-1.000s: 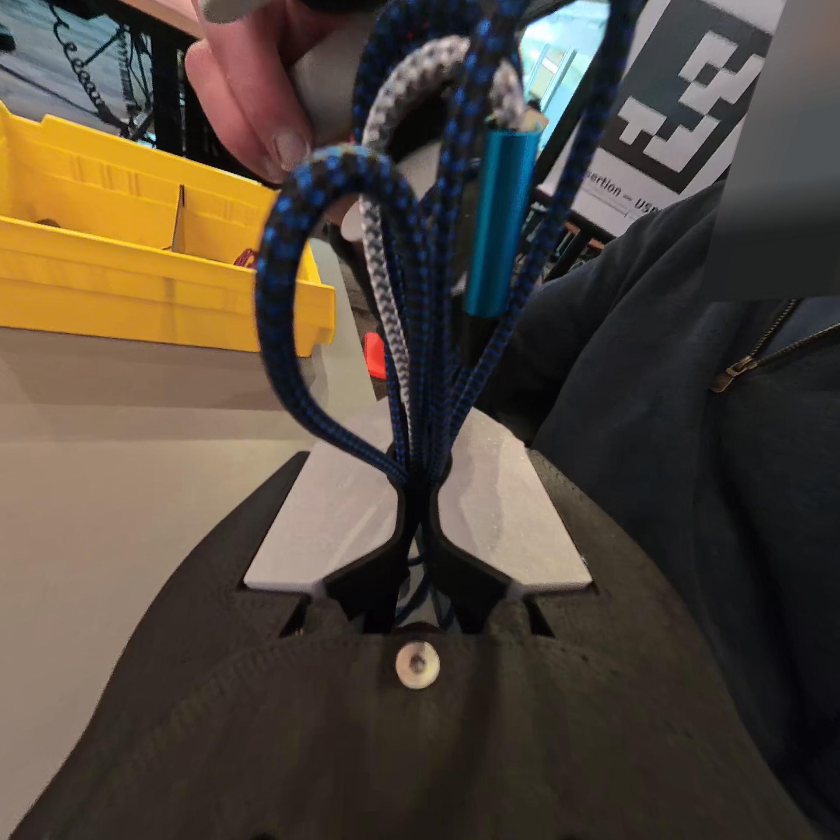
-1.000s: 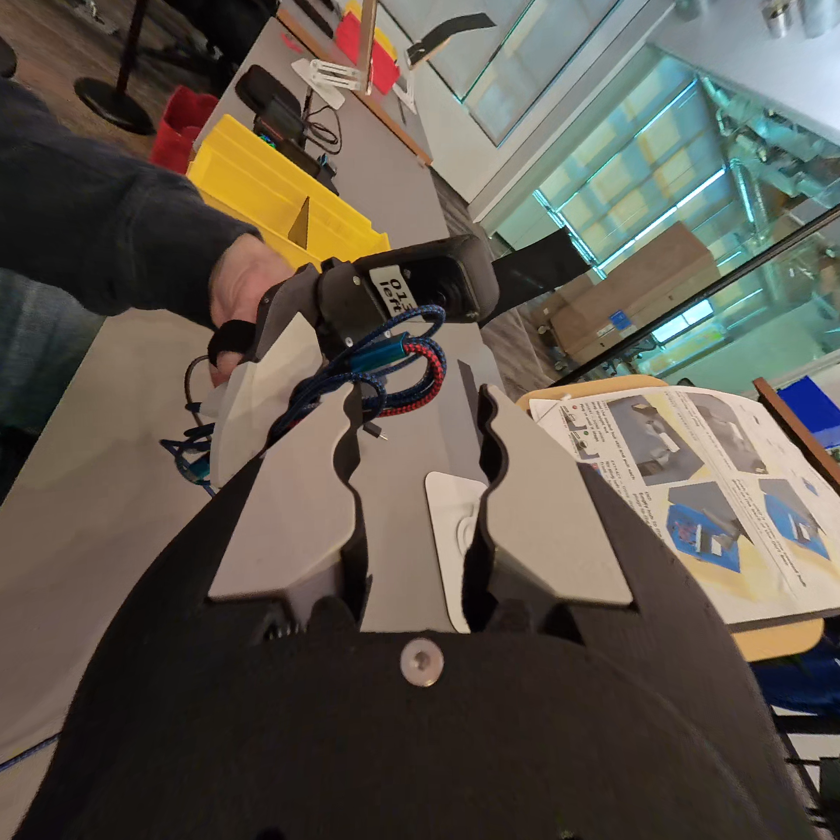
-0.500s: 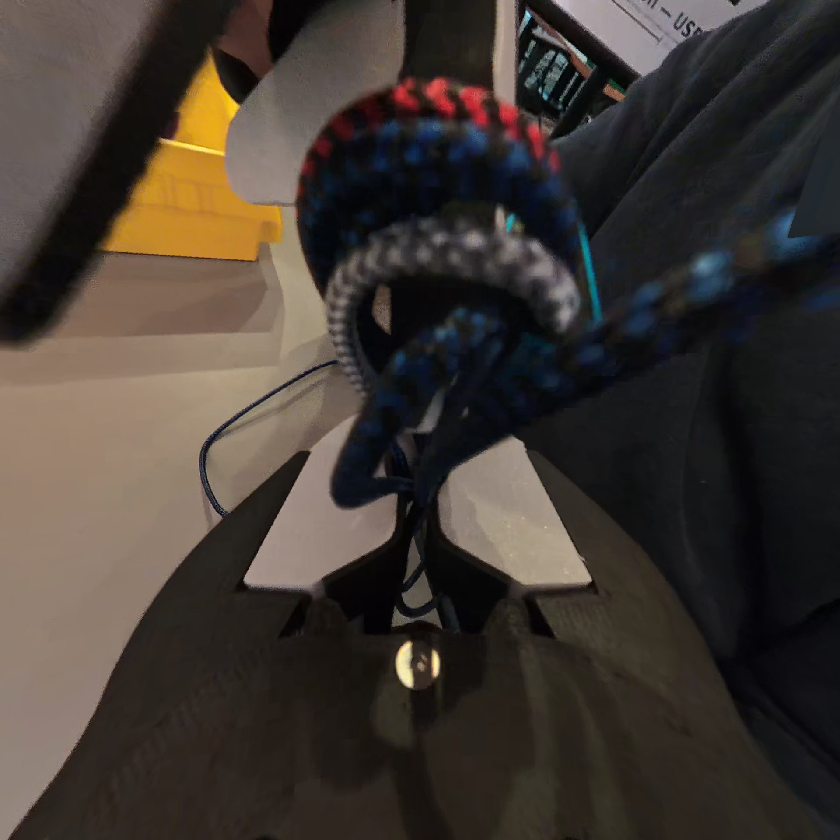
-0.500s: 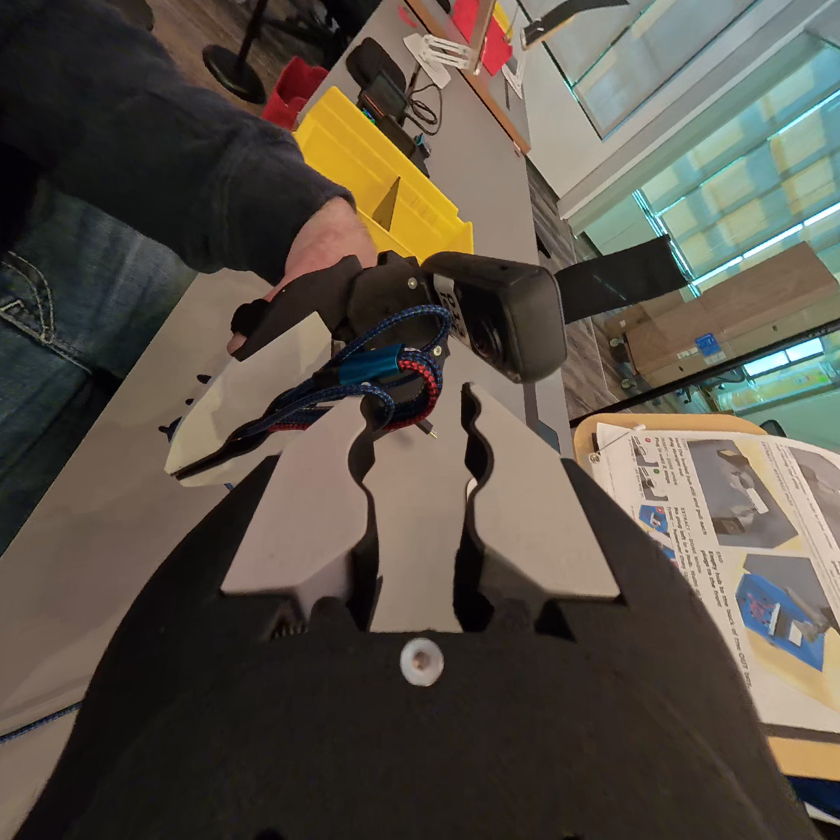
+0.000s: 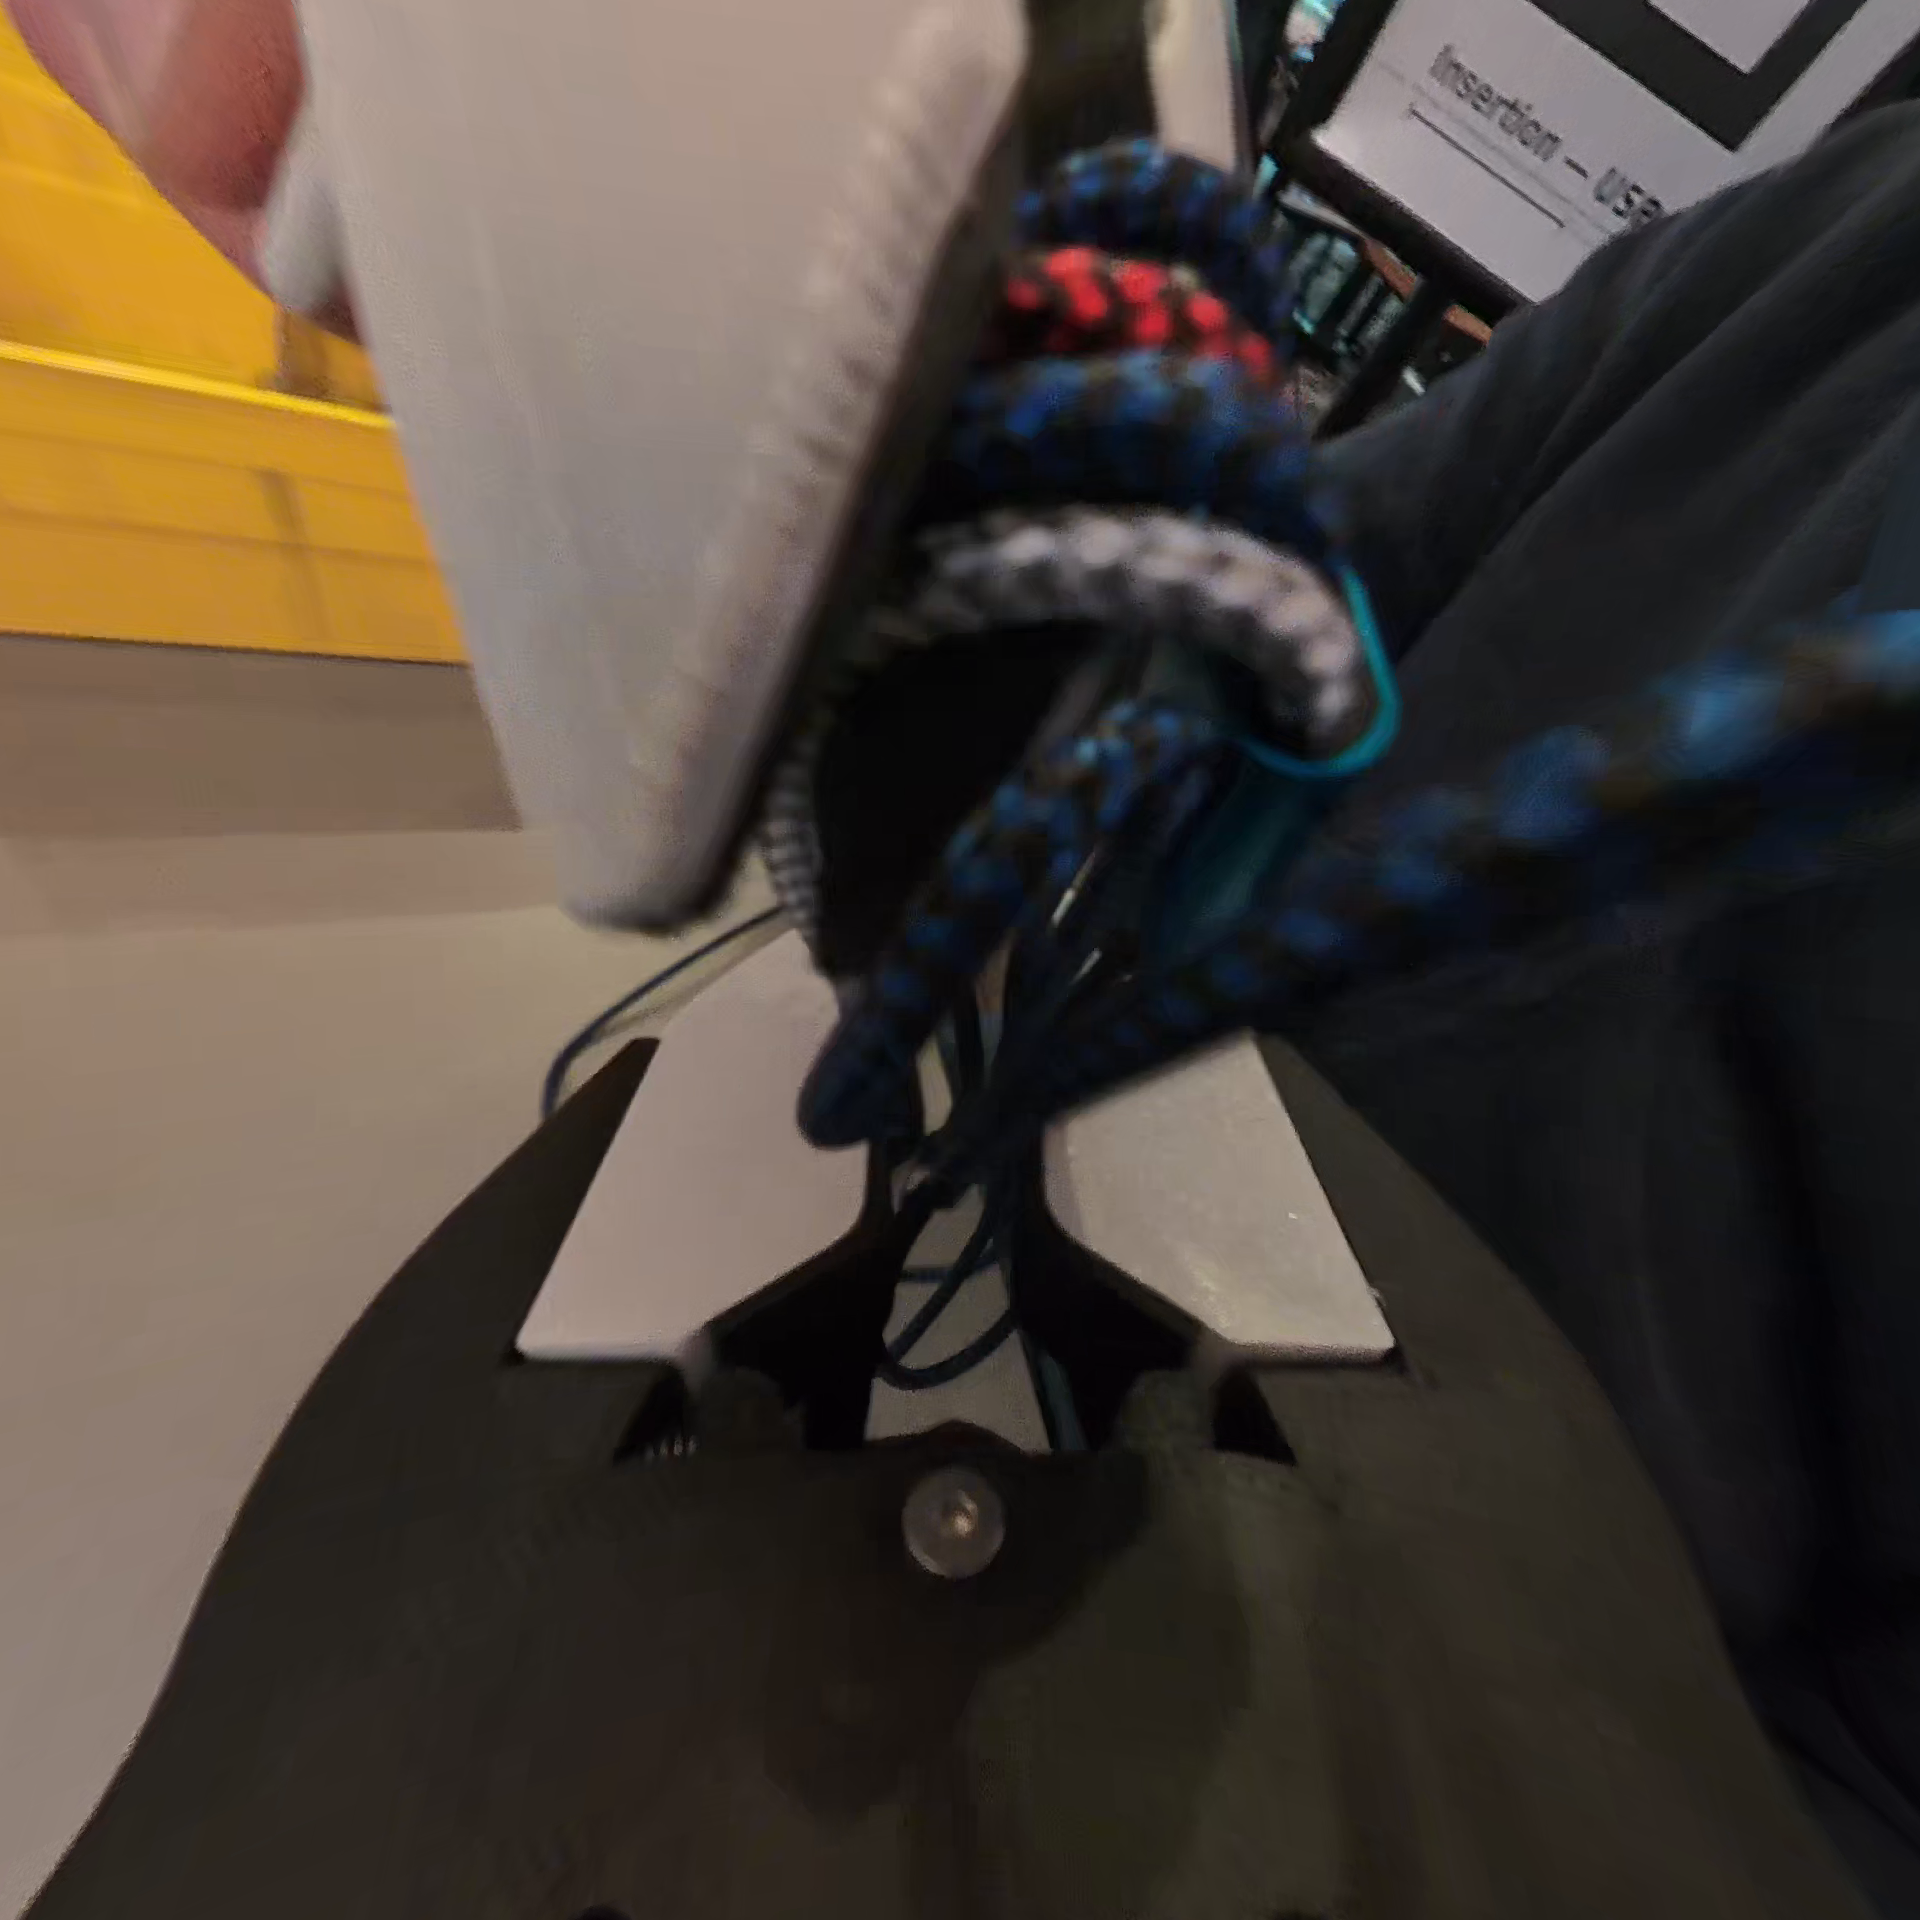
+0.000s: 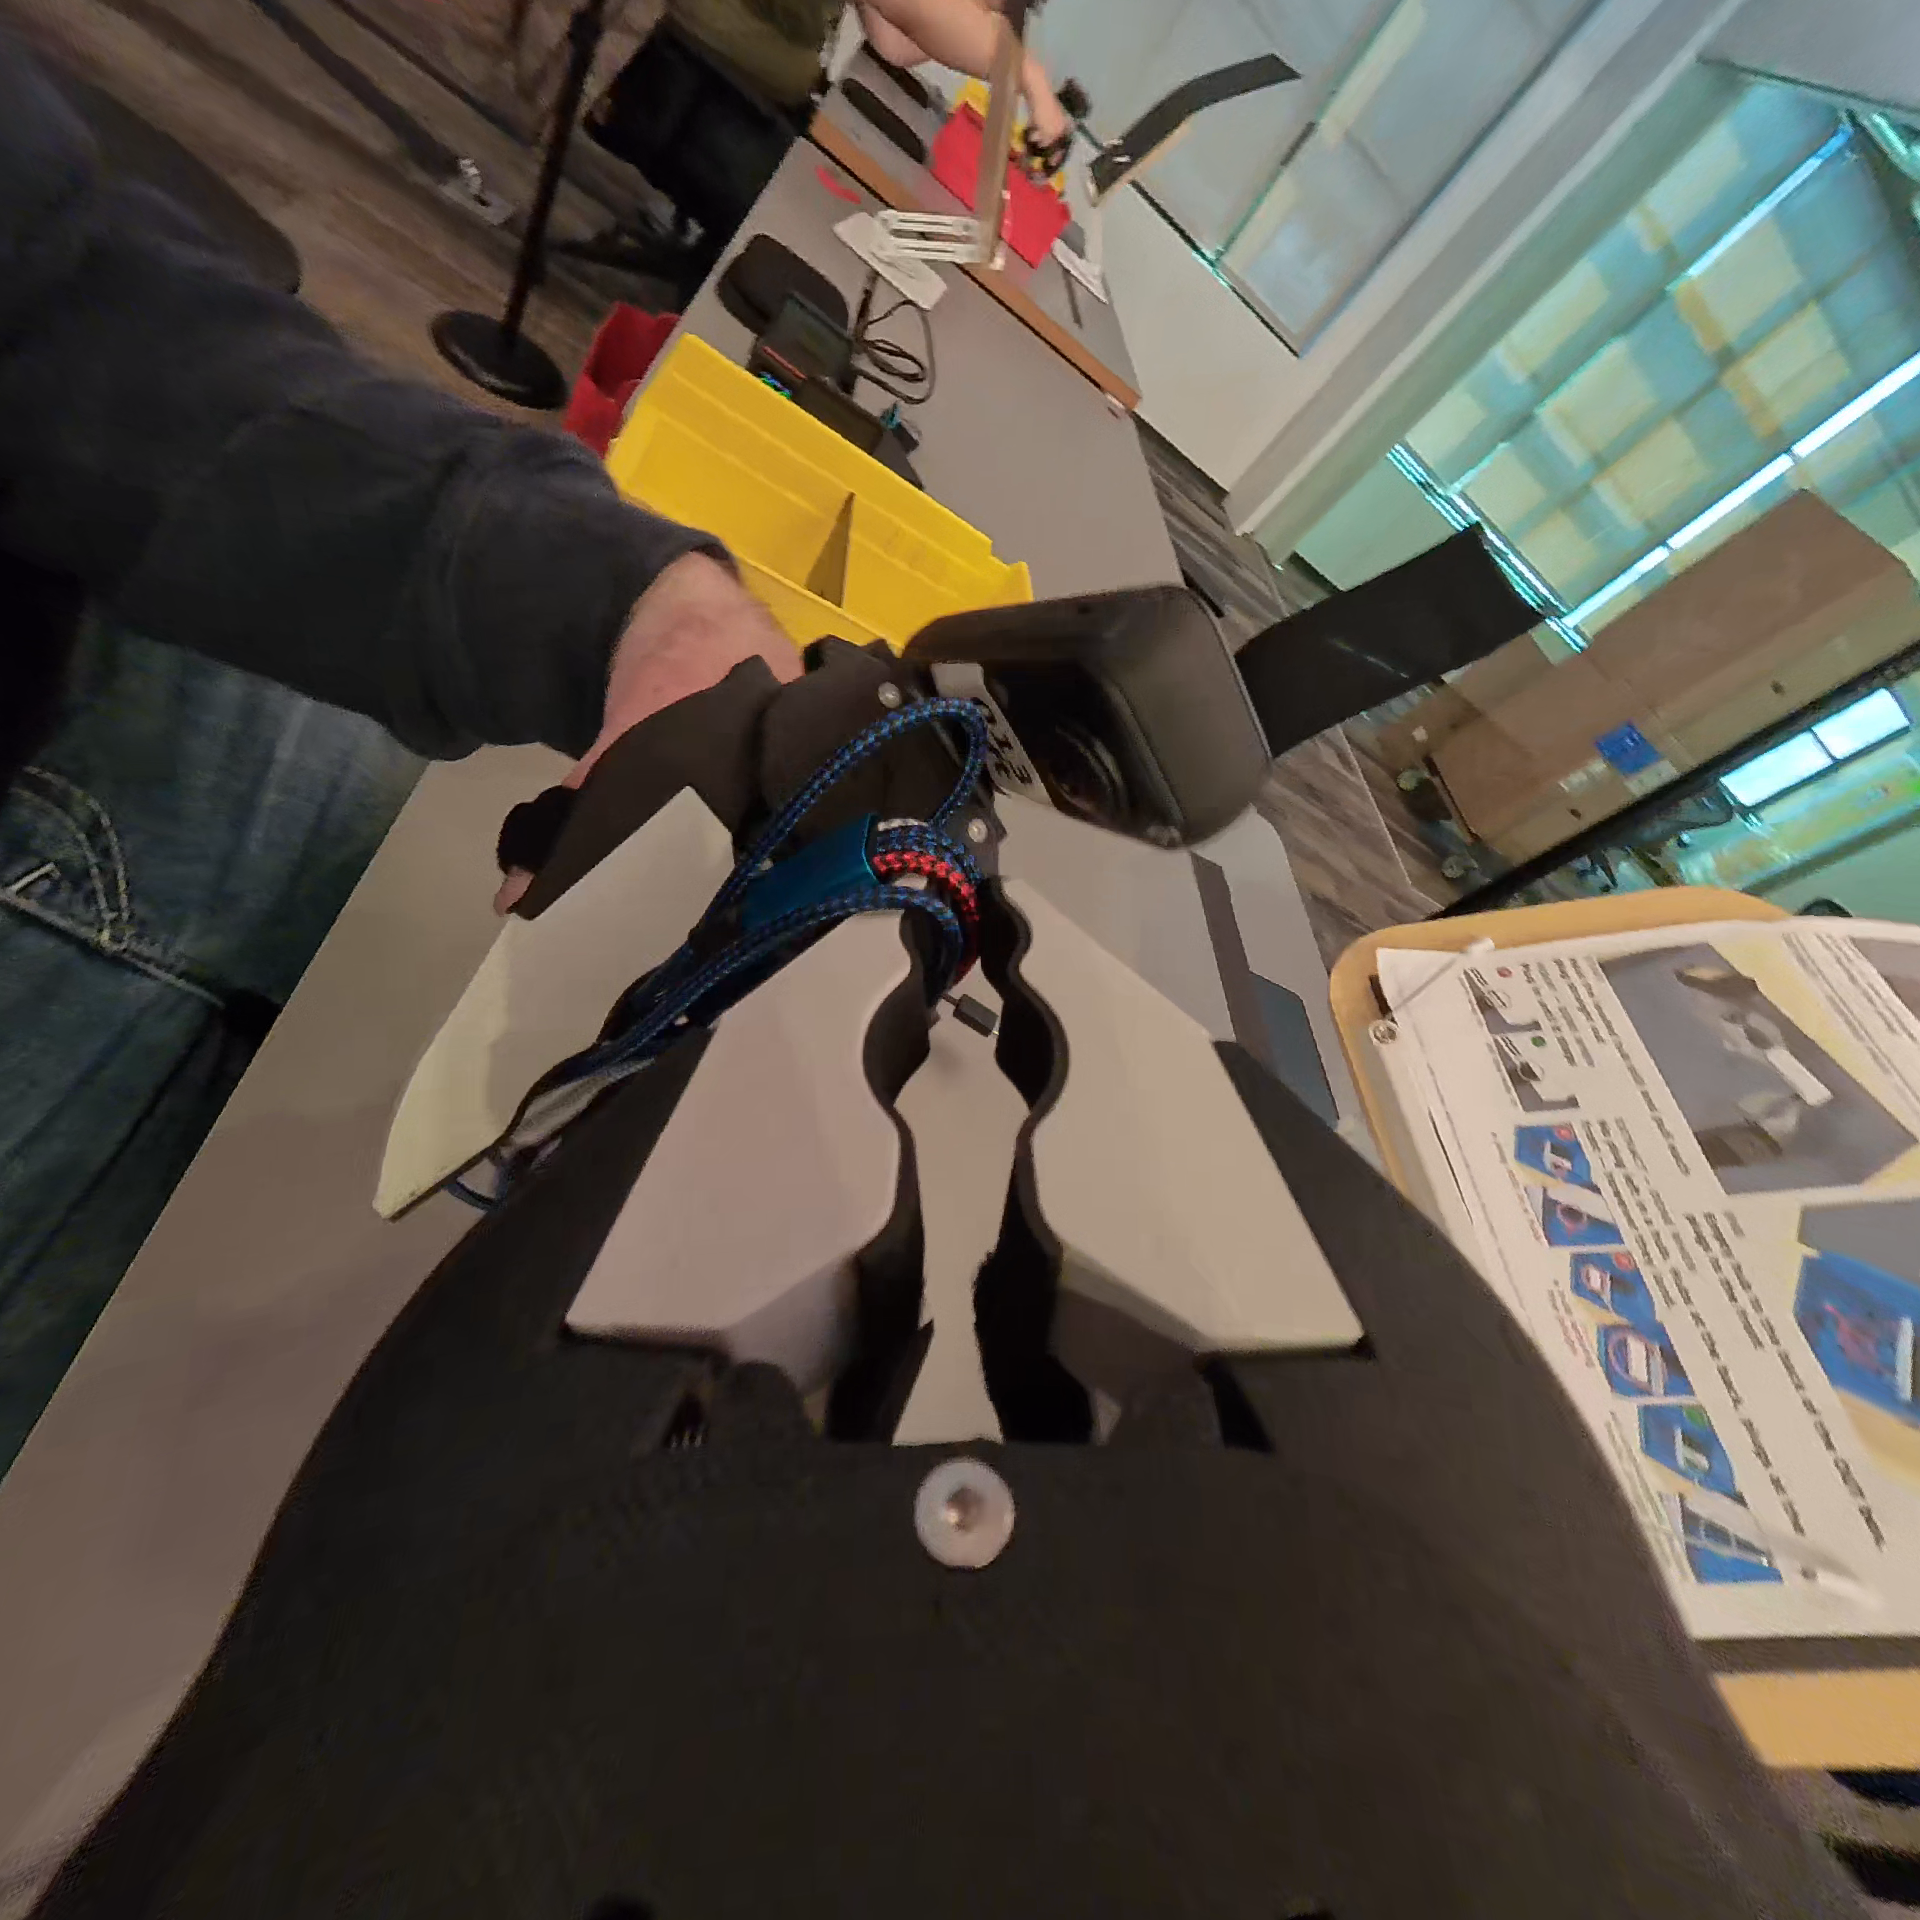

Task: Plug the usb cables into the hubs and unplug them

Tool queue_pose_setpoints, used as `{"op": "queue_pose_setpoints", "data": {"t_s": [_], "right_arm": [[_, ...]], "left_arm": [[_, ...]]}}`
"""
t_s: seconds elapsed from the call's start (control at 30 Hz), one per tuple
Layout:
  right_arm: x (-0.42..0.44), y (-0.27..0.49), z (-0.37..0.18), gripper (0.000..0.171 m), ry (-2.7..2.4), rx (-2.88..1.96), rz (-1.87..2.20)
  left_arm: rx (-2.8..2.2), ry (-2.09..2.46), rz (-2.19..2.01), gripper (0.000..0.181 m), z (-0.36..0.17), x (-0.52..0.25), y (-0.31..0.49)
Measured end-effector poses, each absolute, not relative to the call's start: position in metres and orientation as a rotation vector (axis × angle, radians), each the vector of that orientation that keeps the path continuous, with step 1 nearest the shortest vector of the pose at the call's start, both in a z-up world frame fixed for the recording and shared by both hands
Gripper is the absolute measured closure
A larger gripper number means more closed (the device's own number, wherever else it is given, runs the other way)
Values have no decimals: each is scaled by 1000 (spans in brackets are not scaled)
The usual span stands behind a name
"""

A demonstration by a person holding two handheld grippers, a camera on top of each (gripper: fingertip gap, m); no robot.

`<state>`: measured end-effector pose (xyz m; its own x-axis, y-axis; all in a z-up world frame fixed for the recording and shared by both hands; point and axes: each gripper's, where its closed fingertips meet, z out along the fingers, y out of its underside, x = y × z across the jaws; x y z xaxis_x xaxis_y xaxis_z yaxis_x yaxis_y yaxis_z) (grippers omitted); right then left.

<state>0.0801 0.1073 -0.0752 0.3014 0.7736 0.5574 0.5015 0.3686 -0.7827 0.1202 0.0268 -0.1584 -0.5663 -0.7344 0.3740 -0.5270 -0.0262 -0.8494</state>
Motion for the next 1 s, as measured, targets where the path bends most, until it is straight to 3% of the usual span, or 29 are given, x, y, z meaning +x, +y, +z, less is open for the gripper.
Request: {"op": "queue_pose_setpoints", "data": {"t_s": [0.03, 0.1, 0.27, 0.47, 0.57, 0.6, 0.7, 0.83, 1.0], "right_arm": [[83, 109, -74, 167, -1325, -1292, 262], [90, 115, -71, 168, -1277, -1325, 227], [97, 122, -66, 168, -1197, -1367, 184], [106, 125, -59, 168, -1119, -1408, 132], [108, 126, -60, 166, -1093, -1448, 182], [110, 125, -65, 163, -1095, -1491, 209], [125, 127, -67, 128, -1015, -1568, 295], [129, 123, -78, 103, -919, -1661, 494], [100, 135, -78, 105, -736, -1613, 715]], "left_arm": [[-1354, 2017, -1625, 155, -156, 123, 31], [-1367, 1931, -1587, 145, -151, 129, 41], [-1342, 1773, -1476, 147, -138, 138, 58], [-1354, 1711, -1434, 174, -131, 140, 65], [-1397, 1713, -1413, 179, -133, 140, 69], [-1409, 1701, -1393, 181, -134, 140, 73], [-1434, 1621, -1370, 181, -131, 140, 85], [-1490, 1451, -1193, 181, -125, 140, 119], [-1547, 1367, -906, 181, -135, 148, 140]]}}
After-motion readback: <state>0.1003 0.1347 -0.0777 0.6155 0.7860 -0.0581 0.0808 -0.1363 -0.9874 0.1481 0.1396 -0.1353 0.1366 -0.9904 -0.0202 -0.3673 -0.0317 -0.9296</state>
